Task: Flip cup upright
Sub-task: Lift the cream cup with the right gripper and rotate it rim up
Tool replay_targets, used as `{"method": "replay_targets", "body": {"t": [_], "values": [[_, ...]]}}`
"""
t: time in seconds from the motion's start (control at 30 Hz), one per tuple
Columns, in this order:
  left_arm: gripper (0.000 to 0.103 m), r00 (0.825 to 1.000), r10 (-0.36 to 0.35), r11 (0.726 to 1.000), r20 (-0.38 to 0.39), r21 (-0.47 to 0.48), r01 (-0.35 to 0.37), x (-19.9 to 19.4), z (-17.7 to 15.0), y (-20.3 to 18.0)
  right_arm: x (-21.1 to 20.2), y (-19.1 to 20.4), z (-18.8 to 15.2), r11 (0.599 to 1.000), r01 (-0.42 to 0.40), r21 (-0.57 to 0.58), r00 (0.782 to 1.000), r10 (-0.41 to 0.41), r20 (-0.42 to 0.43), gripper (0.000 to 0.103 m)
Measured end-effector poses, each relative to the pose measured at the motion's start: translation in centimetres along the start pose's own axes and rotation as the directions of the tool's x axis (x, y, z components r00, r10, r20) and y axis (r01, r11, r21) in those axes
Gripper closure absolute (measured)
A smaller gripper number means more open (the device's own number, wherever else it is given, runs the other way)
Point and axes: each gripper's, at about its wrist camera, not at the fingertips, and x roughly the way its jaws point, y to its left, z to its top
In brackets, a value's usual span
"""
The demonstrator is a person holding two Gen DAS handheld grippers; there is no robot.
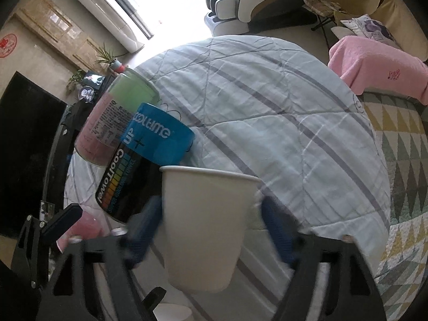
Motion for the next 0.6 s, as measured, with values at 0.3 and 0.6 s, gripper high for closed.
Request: {"method": "replay_targets", "body": {"t": [0.3,0.6], "values": [[0.0,1.0,-0.003,1.0,-0.018,-0.007,0.003,1.1,0.2,-0.5,-3.1,0.4,-0.8,0.998,0.018,-0.062,0.987,-0.008,0.16,0.035],[0.0,0.999,0.023,0.999,-0.04,-0.024,-0.024,2.5,0.3,-0.6,-4.3,1.4,-2.5,0.986,0.094,-0.136,0.961,-0.054,0.271,0.034]]}}
